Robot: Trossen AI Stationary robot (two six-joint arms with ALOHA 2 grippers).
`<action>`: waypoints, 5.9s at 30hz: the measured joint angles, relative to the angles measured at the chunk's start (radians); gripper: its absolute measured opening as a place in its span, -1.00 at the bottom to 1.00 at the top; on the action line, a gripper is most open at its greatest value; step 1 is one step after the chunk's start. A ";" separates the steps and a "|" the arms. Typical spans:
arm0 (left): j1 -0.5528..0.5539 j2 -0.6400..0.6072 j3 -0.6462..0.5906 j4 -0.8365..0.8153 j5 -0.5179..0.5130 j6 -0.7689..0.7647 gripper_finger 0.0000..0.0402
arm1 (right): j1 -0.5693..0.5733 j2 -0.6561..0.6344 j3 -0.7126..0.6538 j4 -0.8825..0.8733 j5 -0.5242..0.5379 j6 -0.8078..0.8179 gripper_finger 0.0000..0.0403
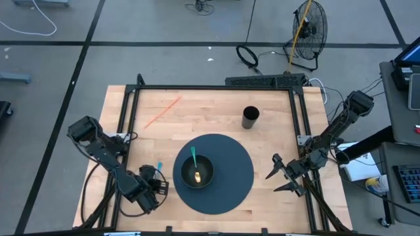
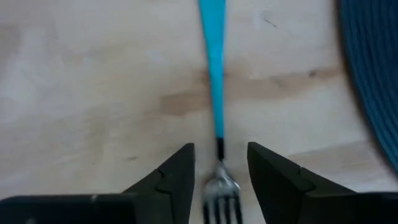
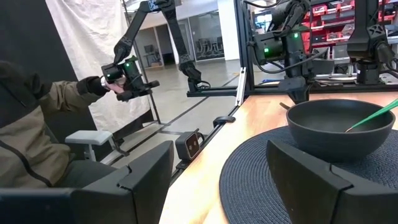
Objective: Pick & Place Utensil
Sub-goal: Put the blue fork into the black bowl
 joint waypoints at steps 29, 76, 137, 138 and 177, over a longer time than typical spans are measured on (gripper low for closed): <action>0.120 -0.001 -0.001 0.050 0.167 0.221 -0.67 | 0.000 0.000 0.000 -0.037 -0.002 0.026 0.25; -0.006 0.001 -0.016 -0.043 -0.114 0.044 -1.00 | -0.003 0.000 -0.001 -0.037 0.028 0.029 0.25; 0.194 -0.001 0.368 0.223 -1.086 0.960 -1.00 | -0.004 0.000 -0.001 0.008 0.054 0.018 0.25; 0.194 -0.001 0.365 0.236 -1.086 0.967 -1.00 | -0.004 0.000 -0.001 0.008 0.054 0.018 0.25; 0.255 0.243 0.363 0.224 -1.036 0.575 -1.00 | -0.004 0.000 -0.001 -0.010 0.053 0.019 0.25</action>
